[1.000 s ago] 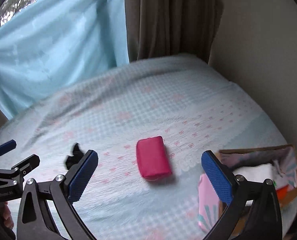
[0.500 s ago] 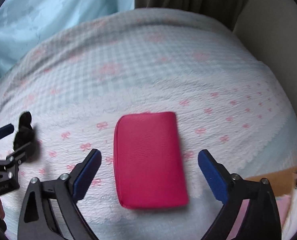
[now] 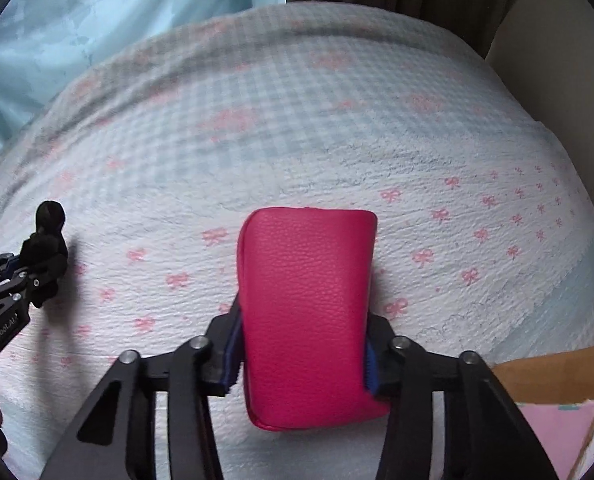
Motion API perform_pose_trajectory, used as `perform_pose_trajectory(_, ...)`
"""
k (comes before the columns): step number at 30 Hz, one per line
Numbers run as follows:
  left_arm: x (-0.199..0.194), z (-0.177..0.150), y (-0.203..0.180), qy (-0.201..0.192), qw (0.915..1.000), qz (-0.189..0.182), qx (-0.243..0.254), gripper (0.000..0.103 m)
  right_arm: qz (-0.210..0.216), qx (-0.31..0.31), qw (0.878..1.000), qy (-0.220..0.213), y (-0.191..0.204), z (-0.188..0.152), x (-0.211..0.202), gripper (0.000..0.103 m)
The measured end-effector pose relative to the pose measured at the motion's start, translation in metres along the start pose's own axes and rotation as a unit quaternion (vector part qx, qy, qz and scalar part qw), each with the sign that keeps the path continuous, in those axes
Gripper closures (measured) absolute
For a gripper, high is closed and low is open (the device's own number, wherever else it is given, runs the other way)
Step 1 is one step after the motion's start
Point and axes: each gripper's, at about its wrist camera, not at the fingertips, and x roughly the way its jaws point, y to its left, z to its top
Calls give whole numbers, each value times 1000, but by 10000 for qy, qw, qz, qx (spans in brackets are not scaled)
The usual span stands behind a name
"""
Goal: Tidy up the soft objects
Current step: 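Grasp the black scrunchie with the left tool while the right tool grasps the pink pouch, then lift and carry the scrunchie and pink pouch toward the cardboard box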
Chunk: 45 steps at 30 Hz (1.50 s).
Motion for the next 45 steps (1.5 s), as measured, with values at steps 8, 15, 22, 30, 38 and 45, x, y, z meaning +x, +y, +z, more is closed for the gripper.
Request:
perform_pose_trajectory(8,-94,15,-15,-507,9987,-80,-70,89,60,200,9989,-430,3,-2,-85,63)
perform_pose_trajectory(15,-196,11,-35,-839,9965,-12,-37,89,101,239,9963,-813,3,-7,-191,63)
perform_pose_trajectory(22,-299,-4,-67,-889,9949,-343,-321,89,120,340,9936,-1074,-7,-24,-296,63)
perform_pose_trajectory(30,-362,-11,-136,-1198,9913,-545,71,89,25,770,9883,-1319,-56,-46,-372,63)
perform_pose_trajectory(38,-359,3,-222,-1178,9896,-774,290,89,-195,978,9860,-1337,-131,-69,-394,63)
perform_pose_trajectory(45,-318,20,-323,-785,9905,-1017,489,89,-317,1074,9886,-1009,-208,-79,-375,63)
